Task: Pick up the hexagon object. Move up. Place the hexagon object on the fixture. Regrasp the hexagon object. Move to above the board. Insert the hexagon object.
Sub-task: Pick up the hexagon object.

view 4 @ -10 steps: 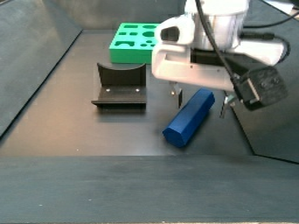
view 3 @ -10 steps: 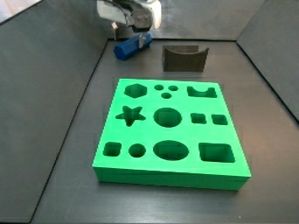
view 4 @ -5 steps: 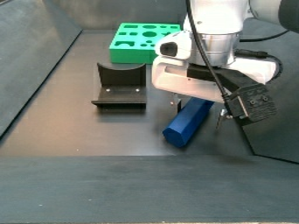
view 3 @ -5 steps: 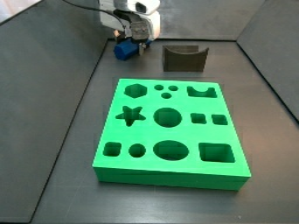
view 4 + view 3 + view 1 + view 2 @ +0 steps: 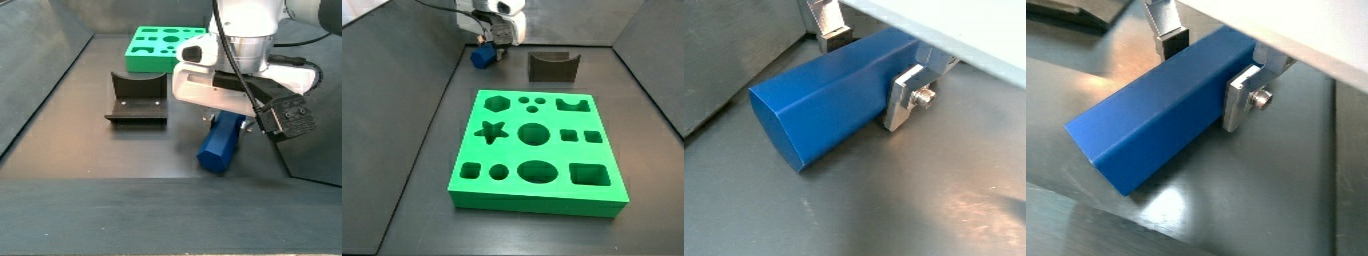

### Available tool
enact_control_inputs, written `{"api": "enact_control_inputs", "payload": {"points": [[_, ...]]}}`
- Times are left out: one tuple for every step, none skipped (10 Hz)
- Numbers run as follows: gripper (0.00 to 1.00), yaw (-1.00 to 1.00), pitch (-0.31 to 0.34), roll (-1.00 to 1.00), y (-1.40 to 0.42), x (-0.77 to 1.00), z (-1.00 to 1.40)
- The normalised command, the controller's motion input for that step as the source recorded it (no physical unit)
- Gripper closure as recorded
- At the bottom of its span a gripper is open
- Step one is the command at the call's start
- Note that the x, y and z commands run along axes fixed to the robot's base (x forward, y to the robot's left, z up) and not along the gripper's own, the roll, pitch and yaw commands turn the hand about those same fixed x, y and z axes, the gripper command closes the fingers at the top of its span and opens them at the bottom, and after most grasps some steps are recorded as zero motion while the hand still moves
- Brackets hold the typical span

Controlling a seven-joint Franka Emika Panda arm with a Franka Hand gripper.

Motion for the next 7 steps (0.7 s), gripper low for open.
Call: {"api": "enact_control_inputs", "payload": {"points": [[1.0,0.0,0.0,0.0,0.0,0.0,0.0],[1.0,0.0,0.0,0.0,0.0,0.0,0.0],[1.0,0.0,0.0,0.0,0.0,0.0,0.0],[1.0,0.0,0.0,0.0,0.0,0.0,0.0],[1.0,0.0,0.0,0.0,0.0,0.0,0.0],[1.0,0.0,0.0,0.0,0.0,0.0,0.0],[1.0,0.0,0.0,0.0,0.0,0.0,0.0]]}}
